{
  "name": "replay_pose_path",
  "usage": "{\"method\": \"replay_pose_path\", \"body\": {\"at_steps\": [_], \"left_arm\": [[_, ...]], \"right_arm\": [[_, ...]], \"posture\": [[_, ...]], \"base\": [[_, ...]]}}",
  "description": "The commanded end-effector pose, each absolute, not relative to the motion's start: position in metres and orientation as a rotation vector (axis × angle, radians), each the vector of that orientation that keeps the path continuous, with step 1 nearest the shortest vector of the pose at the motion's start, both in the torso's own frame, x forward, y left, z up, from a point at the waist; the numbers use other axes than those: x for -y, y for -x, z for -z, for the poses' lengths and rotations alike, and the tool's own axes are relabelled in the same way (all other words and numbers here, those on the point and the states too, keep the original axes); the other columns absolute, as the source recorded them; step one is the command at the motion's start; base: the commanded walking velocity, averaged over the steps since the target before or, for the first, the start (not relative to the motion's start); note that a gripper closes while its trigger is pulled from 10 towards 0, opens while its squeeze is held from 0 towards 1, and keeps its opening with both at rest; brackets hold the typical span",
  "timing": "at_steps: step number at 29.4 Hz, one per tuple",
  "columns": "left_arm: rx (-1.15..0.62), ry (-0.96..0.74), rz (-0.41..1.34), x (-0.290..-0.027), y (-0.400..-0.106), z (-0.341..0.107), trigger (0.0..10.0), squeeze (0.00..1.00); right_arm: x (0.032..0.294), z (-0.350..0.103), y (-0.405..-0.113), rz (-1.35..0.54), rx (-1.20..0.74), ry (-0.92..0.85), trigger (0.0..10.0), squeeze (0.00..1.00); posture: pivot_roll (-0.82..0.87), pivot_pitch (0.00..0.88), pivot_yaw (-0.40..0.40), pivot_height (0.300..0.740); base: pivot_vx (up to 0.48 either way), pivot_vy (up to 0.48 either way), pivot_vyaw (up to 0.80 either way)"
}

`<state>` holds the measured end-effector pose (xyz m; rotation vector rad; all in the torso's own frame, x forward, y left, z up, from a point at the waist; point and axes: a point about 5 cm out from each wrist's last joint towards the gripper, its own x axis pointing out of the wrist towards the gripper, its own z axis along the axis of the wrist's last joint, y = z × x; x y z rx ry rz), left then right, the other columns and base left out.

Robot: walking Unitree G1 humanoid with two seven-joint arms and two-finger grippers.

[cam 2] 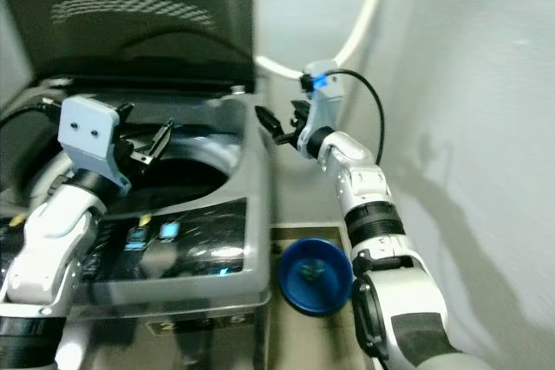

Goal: Clothes washing

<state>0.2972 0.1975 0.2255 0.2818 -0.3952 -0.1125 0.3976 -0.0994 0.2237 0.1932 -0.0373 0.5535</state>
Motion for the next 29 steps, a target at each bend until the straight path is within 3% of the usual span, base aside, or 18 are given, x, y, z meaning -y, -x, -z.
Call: {"method": "replay_pose_path", "body": {"at_steps": [1,10,29], "left_arm": [[0.377,-0.3,0.057,-0.205,-0.295,-0.224,10.0,0.0],[0.347,-0.318,-0.036,-0.22,-0.289,-0.221,10.0,0.0],[0.343,-0.319,-0.039,-0.216,-0.288,-0.222,10.0,0.0]], "right_arm": [[0.094,-0.221,-0.397,-0.551,0.042,-0.23,10.0,0.0],[0.089,-0.217,-0.397,-0.517,0.036,-0.266,10.0,0.0],[0.09,-0.217,-0.399,-0.493,0.034,-0.242,10.0,0.0]], "posture": [[0.17,0.0,-0.063,0.74],[0.18,0.0,-0.065,0.74],[0.18,0.0,-0.068,0.74]], "base": [[0.0,0.0,0.0],[-0.28,0.0,0.0],[-0.381,0.0,0.0]]}}
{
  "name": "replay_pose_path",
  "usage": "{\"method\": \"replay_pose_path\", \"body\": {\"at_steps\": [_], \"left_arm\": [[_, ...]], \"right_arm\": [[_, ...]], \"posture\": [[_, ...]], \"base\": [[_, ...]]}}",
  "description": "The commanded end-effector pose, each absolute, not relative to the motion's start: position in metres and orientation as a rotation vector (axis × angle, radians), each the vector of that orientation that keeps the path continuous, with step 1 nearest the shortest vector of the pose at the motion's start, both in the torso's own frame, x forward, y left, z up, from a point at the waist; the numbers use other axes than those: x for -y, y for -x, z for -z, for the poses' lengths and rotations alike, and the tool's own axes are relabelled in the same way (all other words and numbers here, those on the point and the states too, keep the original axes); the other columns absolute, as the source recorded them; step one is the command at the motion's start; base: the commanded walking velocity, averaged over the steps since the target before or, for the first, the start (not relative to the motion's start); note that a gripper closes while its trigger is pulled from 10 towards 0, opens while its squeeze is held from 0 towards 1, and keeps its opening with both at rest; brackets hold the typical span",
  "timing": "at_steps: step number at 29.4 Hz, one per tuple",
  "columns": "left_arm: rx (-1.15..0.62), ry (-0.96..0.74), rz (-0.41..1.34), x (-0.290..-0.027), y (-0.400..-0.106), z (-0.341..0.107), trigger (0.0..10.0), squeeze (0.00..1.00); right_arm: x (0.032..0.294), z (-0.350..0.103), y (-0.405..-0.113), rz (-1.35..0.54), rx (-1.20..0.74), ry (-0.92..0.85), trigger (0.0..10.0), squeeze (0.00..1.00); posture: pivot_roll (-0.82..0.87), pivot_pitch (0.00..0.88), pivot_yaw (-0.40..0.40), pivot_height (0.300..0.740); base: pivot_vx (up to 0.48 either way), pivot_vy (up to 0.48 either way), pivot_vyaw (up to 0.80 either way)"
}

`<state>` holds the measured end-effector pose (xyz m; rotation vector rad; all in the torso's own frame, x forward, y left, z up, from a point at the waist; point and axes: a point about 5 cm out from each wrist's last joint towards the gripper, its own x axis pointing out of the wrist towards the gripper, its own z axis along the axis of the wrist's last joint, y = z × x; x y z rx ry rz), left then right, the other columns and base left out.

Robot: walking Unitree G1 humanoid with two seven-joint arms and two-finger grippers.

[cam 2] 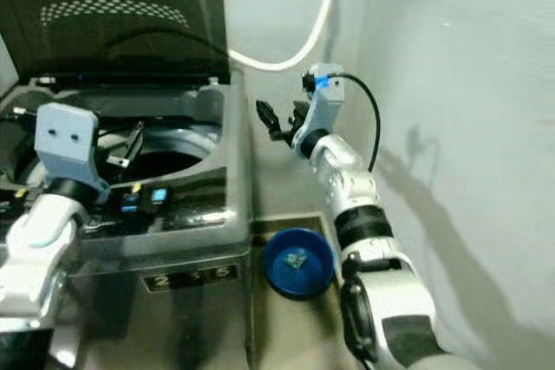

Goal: Clothes washing

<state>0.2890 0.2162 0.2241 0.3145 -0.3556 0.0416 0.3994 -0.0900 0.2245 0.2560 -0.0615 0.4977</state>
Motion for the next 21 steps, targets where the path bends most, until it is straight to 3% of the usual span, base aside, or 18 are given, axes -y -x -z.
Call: {"method": "replay_pose_path", "body": {"at_steps": [1,11,17,21], "left_arm": [[0.341,-0.317,-0.038,-0.216,-0.288,-0.221,10.0,0.0],[0.32,-0.296,-0.036,-0.214,-0.286,-0.215,10.0,0.0],[0.289,-0.277,-0.042,-0.215,-0.282,-0.205,10.0,0.0],[0.223,-0.218,-0.072,-0.22,-0.272,-0.181,10.0,0.0]], "right_arm": [[0.09,-0.216,-0.399,-0.492,0.029,-0.234,10.0,0.0],[0.088,-0.192,-0.398,-0.494,-0.086,-0.125,10.0,0.0],[0.089,-0.156,-0.39,-0.503,-0.215,-0.017,10.0,0.0],[0.092,-0.113,-0.374,-0.51,-0.351,0.059,10.0,0.0]], "posture": [[0.18,0.0,-0.069,0.74],[0.18,0.0,-0.071,0.74],[0.18,0.0,-0.072,0.74],[0.18,0.0,-0.069,0.74]], "base": [[-0.386,0.0,0.0],[-0.384,0.0,0.0],[-0.383,0.0,0.0],[0.0,0.0,0.0]]}}
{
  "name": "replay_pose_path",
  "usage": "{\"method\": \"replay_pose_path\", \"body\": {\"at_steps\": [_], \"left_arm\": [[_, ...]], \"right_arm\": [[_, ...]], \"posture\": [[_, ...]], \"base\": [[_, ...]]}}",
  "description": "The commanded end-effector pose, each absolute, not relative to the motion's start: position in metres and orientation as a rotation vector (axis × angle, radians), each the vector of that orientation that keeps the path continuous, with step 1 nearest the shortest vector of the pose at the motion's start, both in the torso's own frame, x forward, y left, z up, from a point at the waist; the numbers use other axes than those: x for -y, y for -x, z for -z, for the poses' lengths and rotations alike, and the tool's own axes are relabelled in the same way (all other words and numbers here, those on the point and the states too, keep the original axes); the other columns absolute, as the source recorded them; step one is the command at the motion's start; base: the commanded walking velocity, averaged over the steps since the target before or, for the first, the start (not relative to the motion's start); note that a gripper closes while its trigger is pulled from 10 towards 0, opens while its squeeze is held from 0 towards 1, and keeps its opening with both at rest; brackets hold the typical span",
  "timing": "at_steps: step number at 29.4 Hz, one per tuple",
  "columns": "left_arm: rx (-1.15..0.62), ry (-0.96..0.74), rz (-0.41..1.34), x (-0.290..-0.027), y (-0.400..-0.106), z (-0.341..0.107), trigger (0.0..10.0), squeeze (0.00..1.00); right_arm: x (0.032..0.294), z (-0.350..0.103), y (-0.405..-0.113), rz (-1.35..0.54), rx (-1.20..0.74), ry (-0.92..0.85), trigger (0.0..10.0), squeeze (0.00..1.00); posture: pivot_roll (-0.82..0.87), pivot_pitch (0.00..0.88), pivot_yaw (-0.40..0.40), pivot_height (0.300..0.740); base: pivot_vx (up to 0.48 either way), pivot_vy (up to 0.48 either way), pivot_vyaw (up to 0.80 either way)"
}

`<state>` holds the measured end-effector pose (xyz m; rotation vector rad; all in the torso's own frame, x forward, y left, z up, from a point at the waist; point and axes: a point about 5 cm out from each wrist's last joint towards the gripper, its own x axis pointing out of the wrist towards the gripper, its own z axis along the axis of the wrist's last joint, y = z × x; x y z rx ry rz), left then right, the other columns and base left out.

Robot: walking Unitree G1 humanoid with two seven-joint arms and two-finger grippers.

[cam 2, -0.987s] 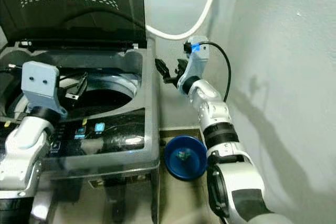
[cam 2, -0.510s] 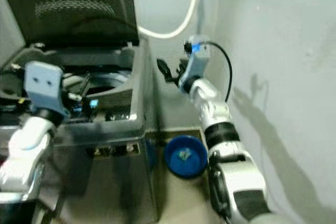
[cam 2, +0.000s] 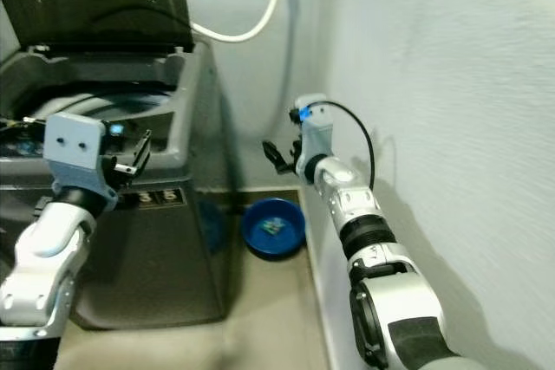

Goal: Clothes washing

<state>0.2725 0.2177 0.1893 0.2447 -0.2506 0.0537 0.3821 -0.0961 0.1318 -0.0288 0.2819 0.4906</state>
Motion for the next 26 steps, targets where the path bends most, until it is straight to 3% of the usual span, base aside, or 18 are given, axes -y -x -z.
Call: {"method": "replay_pose_path", "body": {"at_steps": [1,4,6,10,15,26], "left_arm": [[0.223,-0.218,-0.072,-0.22,-0.272,-0.181,10.0,0.0],[0.119,-0.169,-0.122,-0.23,-0.257,-0.147,10.0,0.0],[0.119,-0.169,-0.122,-0.23,-0.257,-0.147,10.0,0.0],[-0.076,-0.105,-0.257,-0.25,-0.226,-0.087,10.0,0.0],[-0.244,-0.024,-0.387,-0.268,-0.194,-0.039,10.0,0.0],[-0.363,0.028,-0.45,-0.271,-0.17,-0.005,10.0,0.0]], "right_arm": [[0.092,-0.113,-0.374,-0.51,-0.351,0.059,10.0,0.0],[0.095,-0.084,-0.36,-0.515,-0.442,0.092,10.0,0.0],[0.095,-0.084,-0.36,-0.515,-0.442,0.092,10.0,0.0],[0.096,-0.055,-0.343,-0.535,-0.536,0.125,10.0,0.0],[0.099,-0.024,-0.32,-0.57,-0.635,0.213,10.0,0.0],[0.123,0.018,-0.284,-0.558,-0.789,0.347,10.0,0.0]], "posture": [[0.18,0.0,-0.069,0.74],[0.18,0.0,-0.066,0.74],[0.18,0.0,-0.066,0.74],[0.19,0.0,-0.068,0.74],[0.2,0.0,-0.073,0.74],[0.19,0.0,-0.078,0.74]], "base": [[0.0,0.0,0.0],[0.0,0.0,0.0],[0.0,0.0,0.0],[0.0,0.0,0.0],[0.0,0.48,0.0],[0.0,0.476,0.0]]}}
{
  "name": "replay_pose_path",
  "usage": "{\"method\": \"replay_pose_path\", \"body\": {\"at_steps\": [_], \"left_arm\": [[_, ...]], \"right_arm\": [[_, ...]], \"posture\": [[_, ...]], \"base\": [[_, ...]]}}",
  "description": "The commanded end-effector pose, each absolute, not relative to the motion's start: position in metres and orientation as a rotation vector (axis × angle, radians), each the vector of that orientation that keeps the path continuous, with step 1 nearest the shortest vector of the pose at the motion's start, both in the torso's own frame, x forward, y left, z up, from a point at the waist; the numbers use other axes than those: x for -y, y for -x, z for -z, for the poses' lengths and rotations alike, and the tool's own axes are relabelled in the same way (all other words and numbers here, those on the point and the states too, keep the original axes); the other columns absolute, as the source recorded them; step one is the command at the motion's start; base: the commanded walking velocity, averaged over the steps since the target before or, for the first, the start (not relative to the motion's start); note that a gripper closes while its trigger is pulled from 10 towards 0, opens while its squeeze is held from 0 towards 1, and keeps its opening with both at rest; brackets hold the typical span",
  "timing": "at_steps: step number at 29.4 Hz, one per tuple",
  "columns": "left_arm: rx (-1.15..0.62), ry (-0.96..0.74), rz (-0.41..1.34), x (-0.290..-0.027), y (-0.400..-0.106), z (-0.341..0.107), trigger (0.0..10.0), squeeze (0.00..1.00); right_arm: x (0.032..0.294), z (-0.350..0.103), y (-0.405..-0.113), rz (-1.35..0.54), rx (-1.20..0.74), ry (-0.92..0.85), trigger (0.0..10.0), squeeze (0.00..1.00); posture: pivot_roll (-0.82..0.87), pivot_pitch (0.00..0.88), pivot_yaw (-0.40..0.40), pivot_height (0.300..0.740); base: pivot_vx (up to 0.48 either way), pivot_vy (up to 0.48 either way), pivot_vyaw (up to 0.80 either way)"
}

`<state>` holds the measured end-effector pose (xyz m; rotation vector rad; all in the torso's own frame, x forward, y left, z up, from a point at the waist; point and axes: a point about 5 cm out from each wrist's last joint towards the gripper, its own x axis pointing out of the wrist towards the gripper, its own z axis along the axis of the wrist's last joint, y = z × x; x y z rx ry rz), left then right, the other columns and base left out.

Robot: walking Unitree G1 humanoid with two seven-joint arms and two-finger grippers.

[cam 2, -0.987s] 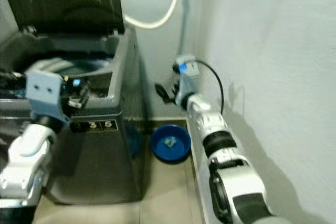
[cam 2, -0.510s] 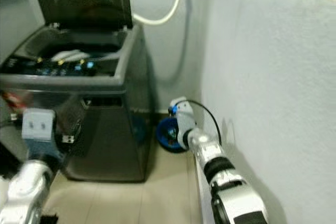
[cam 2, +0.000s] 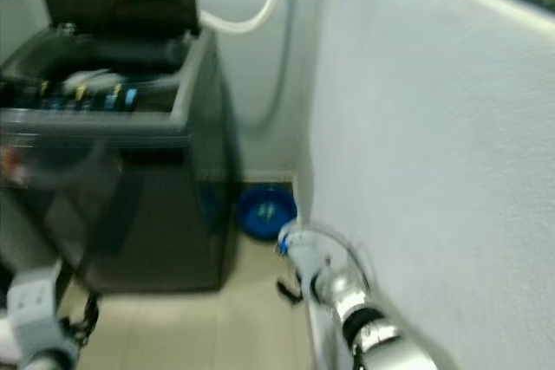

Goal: Clothes washing

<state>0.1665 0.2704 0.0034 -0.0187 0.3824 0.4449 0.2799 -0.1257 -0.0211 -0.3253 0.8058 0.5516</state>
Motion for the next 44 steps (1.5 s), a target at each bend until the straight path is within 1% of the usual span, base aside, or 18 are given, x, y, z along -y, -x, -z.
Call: {"method": "replay_pose_path", "body": {"at_steps": [1,9,13,14,18,20,21,22,23,25,30,33,37,41,44], "left_arm": [[-0.371,0.031,-0.457,-0.271,-0.168,-0.001,10.0,0.0],[-0.406,0.028,-0.454,-0.268,-0.165,0.012,10.0,0.0],[-0.412,0.027,-0.452,-0.267,-0.165,0.015,10.0,0.0],[-0.433,0.027,-0.445,-0.265,-0.165,0.022,10.0,0.0],[-0.454,0.027,-0.436,-0.263,-0.166,0.028,10.0,0.0],[-0.503,0.024,-0.424,-0.261,-0.165,0.037,10.0,0.0],[-0.503,0.024,-0.424,-0.261,-0.165,0.037,10.0,0.0],[-0.539,0.022,-0.419,-0.26,-0.164,0.043,10.0,0.0],[-0.539,0.022,-0.419,-0.26,-0.164,0.043,10.0,0.0],[-0.613,0.022,-0.418,-0.259,-0.16,0.055,10.0,0.0],[-0.653,0.036,-0.426,-0.259,-0.156,0.061,10.0,0.0],[-0.706,0.041,-0.424,-0.258,-0.152,0.067,10.0,0.0],[-0.744,0.039,-0.413,-0.254,-0.15,0.073,10.0,0.0],[-0.756,0.039,-0.405,-0.252,-0.149,0.075,10.0,0.0],[-0.758,0.04,-0.394,-0.25,-0.15,0.076,10.0,0.0]], "right_arm": [[0.128,0.024,-0.277,-0.556,-0.816,0.362,10.0,0.0],[0.142,0.043,-0.255,-0.548,-0.896,0.426,10.0,0.0],[0.145,0.046,-0.25,-0.543,-0.913,0.437,10.0,0.0],[0.153,0.055,-0.238,-0.523,-0.958,0.452,10.0,0.0],[0.159,0.061,-0.23,-0.505,-0.99,0.461,10.0,0.0],[0.163,0.066,-0.22,-0.491,-1.024,0.46,10.0,0.0],[0.163,0.066,-0.22,-0.491,-1.024,0.46,10.0,0.0],[0.166,0.07,-0.214,-0.484,-1.043,0.472,10.0,0.0],[0.166,0.07,-0.214,-0.484,-1.043,0.472,10.0,0.0],[0.169,0.076,-0.204,-0.478,-1.077,0.493,10.0,0.0],[0.172,0.08,-0.196,-0.477,-1.1,0.506,10.0,0.0],[0.174,0.084,-0.187,-0.481,-1.13,0.514,10.0,0.0],[0.176,0.088,-0.178,-0.485,-1.154,0.527,10.0,0.0],[0.176,0.089,-0.176,-0.482,-1.158,0.528,10.0,0.0],[0.176,0.089,-0.176,-0.482,-1.153,0.514,10.0,0.0]], "posture": [[0.19,0.0,-0.078,0.74],[0.18,0.0,-0.075,0.74],[0.19,0.0,-0.077,0.74],[0.19,0.0,-0.079,0.74],[0.19,0.0,-0.081,0.74],[0.19,0.0,-0.081,0.74],[0.19,0.0,-0.081,0.74],[0.19,0.0,-0.081,0.74],[0.19,0.0,-0.081,0.74],[0.2,0.0,-0.082,0.74],[0.19,0.0,-0.081,0.74],[0.2,0.0,-0.083,0.74],[0.19,0.0,-0.081,0.74],[0.19,0.0,-0.081,0.74],[0.19,0.0,-0.076,0.74]], "base": [[0.0,0.0,0.0],[0.0,0.0,0.0],[0.0,0.0,0.0],[0.0,0.0,0.0],[0.0,0.0,0.0],[0.0,0.0,0.0],[0.0,0.0,0.0],[0.0,0.412,0.0],[0.0,0.412,0.0],[0.0,0.454,0.0],[0.0,0.455,0.0],[0.0,0.46,0.0],[0.0,0.458,0.0],[0.0,0.456,0.0],[0.0,0.0,0.0]]}}
